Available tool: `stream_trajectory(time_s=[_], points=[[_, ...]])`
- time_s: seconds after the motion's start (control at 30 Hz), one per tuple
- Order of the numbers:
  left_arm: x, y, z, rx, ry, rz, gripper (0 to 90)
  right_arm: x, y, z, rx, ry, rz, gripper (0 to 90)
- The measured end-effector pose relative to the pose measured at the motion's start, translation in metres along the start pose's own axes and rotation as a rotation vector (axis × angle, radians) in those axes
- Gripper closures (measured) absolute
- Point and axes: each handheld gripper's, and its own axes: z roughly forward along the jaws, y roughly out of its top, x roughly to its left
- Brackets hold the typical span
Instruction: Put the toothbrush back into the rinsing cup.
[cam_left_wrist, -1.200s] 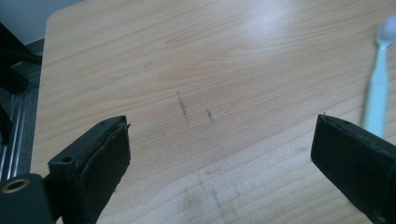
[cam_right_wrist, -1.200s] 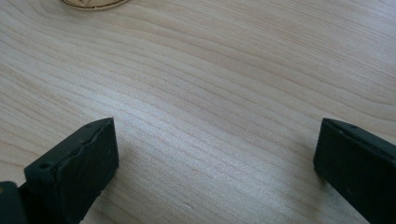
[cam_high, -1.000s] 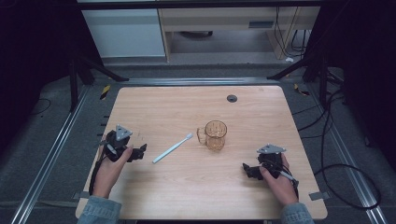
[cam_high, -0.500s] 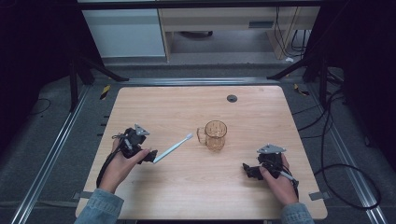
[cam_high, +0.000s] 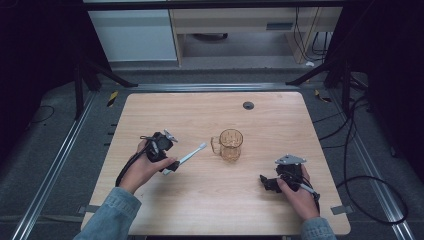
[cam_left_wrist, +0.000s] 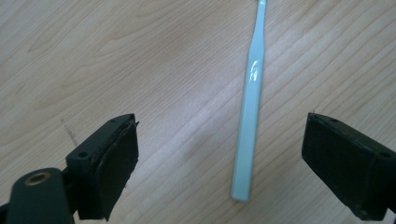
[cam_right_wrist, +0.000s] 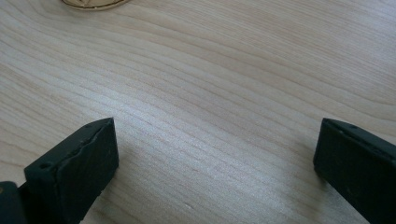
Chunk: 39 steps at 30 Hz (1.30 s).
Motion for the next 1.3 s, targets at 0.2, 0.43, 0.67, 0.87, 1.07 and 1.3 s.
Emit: stream_trajectory(time_s=[0.2,0.43,0.67,0.87,1.07,1.3], points=[[-0.005,0.02,0.004,0.04,-0.016,0.034,14.6,0.0,0.0,0.0,0.0,0.001,0.0,0.4],[-0.002,0.036,0.008,0.104,-0.049,0.062,27.3,0.0,0.0,0.0,0.0,0.0,0.0,0.4],[-0.004,0.042,0.018,0.164,-0.091,0.082,44.2,0.0,0.0,0.0,0.0,0.0,-0.001,0.4],[-0.007,0.054,0.032,0.209,-0.139,0.087,57.1,0.0,0.0,0.0,0.0,0.0,0.0,0.4],[-0.009,0.065,0.042,0.242,-0.144,0.11,65.2,0.0,0.0,0.0,0.0,0.001,0.0,0.4],[-0.01,0.07,0.051,0.251,-0.147,0.107,68.0,0.0,0.0,0.0,0.0,0.001,0.0,0.4]])
